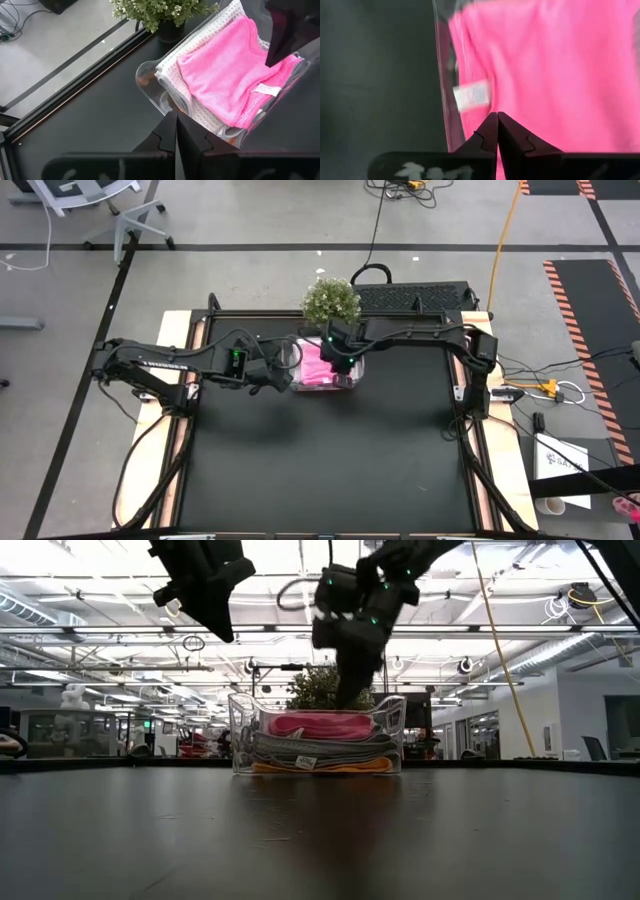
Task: Fold microfiber towels
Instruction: Put the pink microfiber towel into the transparent bin
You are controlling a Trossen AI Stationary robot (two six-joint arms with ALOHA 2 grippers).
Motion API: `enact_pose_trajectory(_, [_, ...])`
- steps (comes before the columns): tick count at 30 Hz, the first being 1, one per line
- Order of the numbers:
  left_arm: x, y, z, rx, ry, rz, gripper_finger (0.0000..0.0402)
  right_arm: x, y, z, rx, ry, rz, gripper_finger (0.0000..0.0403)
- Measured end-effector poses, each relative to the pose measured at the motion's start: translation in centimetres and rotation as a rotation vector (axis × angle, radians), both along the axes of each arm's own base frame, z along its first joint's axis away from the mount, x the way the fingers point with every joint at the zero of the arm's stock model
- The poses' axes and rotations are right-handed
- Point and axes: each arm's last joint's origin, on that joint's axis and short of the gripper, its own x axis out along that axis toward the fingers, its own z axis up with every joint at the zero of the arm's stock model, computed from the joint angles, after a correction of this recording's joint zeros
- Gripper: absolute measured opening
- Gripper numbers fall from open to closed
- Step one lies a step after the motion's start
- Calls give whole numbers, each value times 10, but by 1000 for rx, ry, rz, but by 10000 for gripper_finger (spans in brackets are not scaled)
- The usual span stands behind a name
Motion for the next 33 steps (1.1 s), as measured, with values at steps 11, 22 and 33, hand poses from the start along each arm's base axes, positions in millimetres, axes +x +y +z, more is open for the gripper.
enact_pose_trajectory(11, [0, 0, 0, -2, -2, -2, 11, -20, 6, -51, 51, 110, -34, 0])
enact_pose_trajectory(22, [0, 0, 0, 0, -1, -5, 7, -25, 5, 5, -16, -143, -45, 0])
enact_pose_trajectory(33, [0, 0, 0, -11, -10, 2, 3, -20, -25, -18, -125, -112, -87, 0])
